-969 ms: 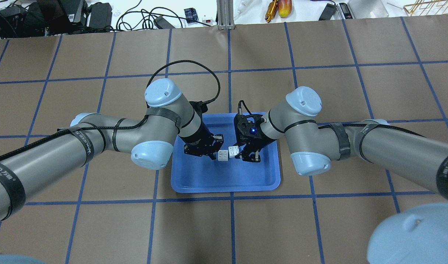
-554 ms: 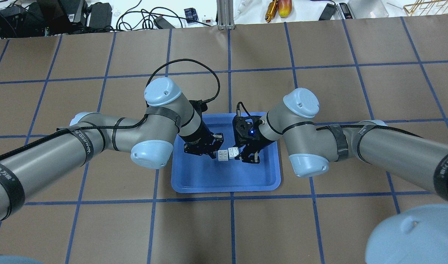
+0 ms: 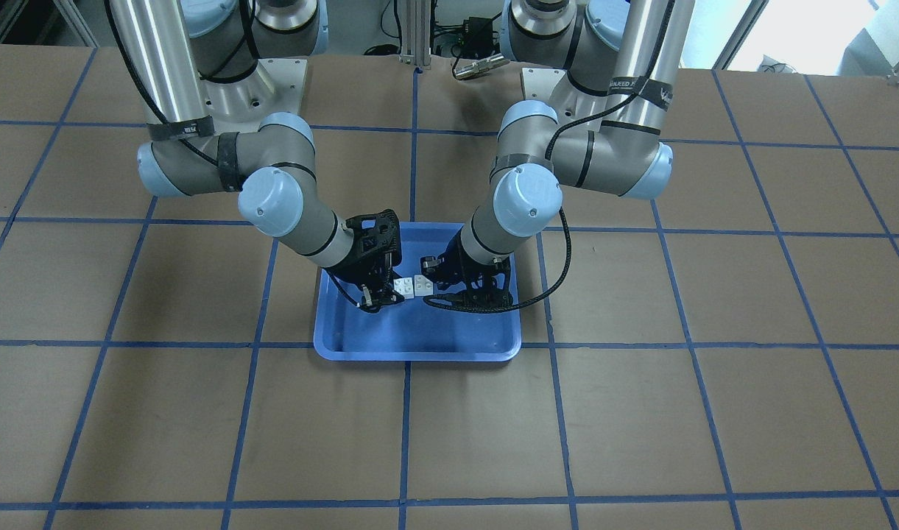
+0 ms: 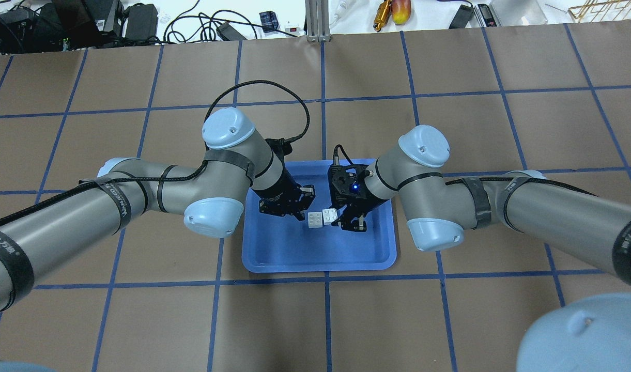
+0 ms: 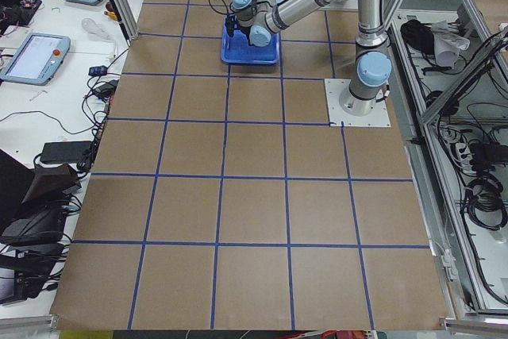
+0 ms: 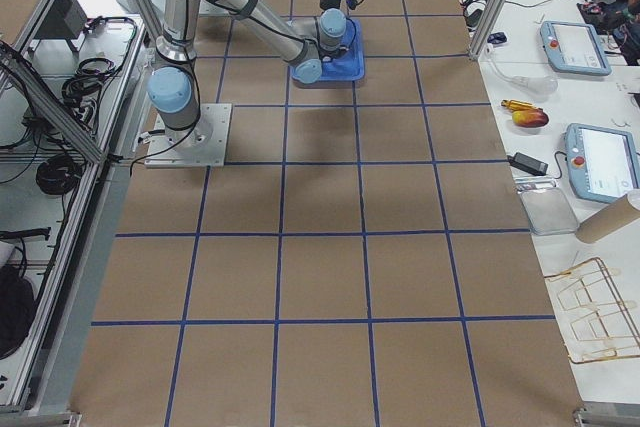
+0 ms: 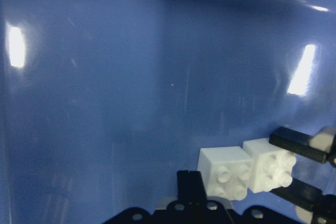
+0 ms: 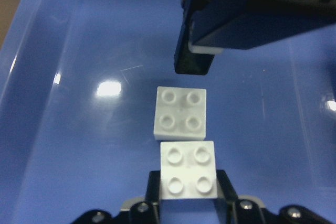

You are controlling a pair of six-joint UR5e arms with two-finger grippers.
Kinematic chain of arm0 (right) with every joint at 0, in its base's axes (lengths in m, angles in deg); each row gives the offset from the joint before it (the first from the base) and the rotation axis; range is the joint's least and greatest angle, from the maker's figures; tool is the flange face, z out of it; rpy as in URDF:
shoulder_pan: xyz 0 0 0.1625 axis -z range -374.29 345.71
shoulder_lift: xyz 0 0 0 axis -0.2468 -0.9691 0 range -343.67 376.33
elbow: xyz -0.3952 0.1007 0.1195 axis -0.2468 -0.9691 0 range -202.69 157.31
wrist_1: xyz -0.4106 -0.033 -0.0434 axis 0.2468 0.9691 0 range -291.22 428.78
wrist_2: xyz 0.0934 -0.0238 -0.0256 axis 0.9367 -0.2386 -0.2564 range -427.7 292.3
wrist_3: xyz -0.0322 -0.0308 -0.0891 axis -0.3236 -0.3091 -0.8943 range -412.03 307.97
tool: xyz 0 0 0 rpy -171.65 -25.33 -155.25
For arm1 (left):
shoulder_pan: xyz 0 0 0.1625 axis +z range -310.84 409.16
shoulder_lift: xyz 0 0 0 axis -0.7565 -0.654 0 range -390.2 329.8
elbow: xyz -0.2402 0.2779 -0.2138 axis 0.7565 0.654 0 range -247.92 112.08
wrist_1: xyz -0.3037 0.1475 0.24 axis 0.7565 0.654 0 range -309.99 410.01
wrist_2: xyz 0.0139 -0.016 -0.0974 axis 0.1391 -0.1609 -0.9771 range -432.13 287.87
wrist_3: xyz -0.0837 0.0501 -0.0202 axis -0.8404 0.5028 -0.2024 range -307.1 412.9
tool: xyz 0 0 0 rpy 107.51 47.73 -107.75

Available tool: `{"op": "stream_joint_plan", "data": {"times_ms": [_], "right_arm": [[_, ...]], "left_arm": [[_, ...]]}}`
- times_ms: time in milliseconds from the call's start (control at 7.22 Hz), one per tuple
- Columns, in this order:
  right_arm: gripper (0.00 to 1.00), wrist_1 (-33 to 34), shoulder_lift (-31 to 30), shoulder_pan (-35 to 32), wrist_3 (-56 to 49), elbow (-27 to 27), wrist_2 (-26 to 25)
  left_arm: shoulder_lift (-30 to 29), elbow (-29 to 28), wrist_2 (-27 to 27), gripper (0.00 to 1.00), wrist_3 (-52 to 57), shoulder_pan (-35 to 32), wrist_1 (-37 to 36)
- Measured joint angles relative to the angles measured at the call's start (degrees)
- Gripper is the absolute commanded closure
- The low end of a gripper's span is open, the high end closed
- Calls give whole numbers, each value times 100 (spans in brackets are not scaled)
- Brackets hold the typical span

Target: Assemble white blocks and place on blue tray

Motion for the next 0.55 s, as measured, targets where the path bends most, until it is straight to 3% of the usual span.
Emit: {"op": "stream_joint_plan", "data": {"times_ms": [554], "right_arm": [[0, -8, -4, -12, 20, 2, 9]], "left_arm": [[-2, 1, 0, 100, 1, -6, -24]]}}
